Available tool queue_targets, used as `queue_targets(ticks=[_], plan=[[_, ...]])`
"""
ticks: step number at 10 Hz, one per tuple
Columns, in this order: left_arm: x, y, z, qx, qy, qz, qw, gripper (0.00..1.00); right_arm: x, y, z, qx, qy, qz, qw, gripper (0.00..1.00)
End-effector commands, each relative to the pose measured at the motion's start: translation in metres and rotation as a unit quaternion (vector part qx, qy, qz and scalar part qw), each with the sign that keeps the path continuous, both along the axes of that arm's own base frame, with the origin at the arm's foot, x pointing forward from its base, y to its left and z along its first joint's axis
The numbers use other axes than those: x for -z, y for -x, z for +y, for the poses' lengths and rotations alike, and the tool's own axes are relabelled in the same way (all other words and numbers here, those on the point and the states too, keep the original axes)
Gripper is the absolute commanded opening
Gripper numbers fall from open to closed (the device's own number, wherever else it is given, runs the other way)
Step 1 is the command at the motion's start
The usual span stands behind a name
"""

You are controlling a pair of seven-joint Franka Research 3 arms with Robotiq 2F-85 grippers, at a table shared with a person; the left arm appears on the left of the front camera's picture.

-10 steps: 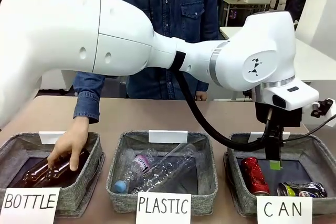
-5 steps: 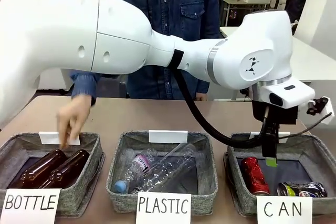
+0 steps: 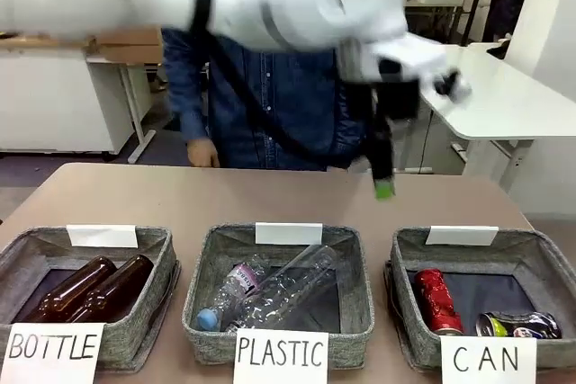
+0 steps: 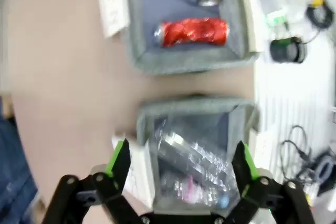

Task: Sort the can waste into the basket.
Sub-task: Pick up the can waste from the table and place it in the right Fabric basket.

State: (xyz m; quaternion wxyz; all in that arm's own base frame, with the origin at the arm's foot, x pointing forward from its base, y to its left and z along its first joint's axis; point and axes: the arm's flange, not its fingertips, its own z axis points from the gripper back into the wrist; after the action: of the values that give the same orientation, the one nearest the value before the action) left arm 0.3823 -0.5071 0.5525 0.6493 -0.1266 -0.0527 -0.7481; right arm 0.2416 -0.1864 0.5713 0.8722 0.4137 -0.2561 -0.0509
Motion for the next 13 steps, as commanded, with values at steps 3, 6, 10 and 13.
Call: queue_targets(ticks=[3, 6, 10, 13], plan=[[-0.055, -0.03, 0.231, -0.345, 0.108, 0.108, 0.926, 1.0, -0.024, -0.037, 0.123, -0.108, -0.03, -0.086, 0.99, 1.0], [-0.039, 0.005, 0.406, -0.466, 0.303, 0.272, 0.785, 1.0, 0.005, -0.063, 0.23, -0.2, -0.083, -0.106, 0.971, 1.0], [0.028, 0.072, 0.531, -0.548, 0.496, 0.334, 0.585, 1.0, 0.021, -0.088, 0.284, -0.18, -0.127, -0.082, 0.972, 1.0], [0.023, 0.061, 0.534, -0.514, 0.394, 0.35, 0.676, 1.0, 0.025, -0.076, 0.283, -0.209, -0.117, -0.069, 0.969, 1.0]])
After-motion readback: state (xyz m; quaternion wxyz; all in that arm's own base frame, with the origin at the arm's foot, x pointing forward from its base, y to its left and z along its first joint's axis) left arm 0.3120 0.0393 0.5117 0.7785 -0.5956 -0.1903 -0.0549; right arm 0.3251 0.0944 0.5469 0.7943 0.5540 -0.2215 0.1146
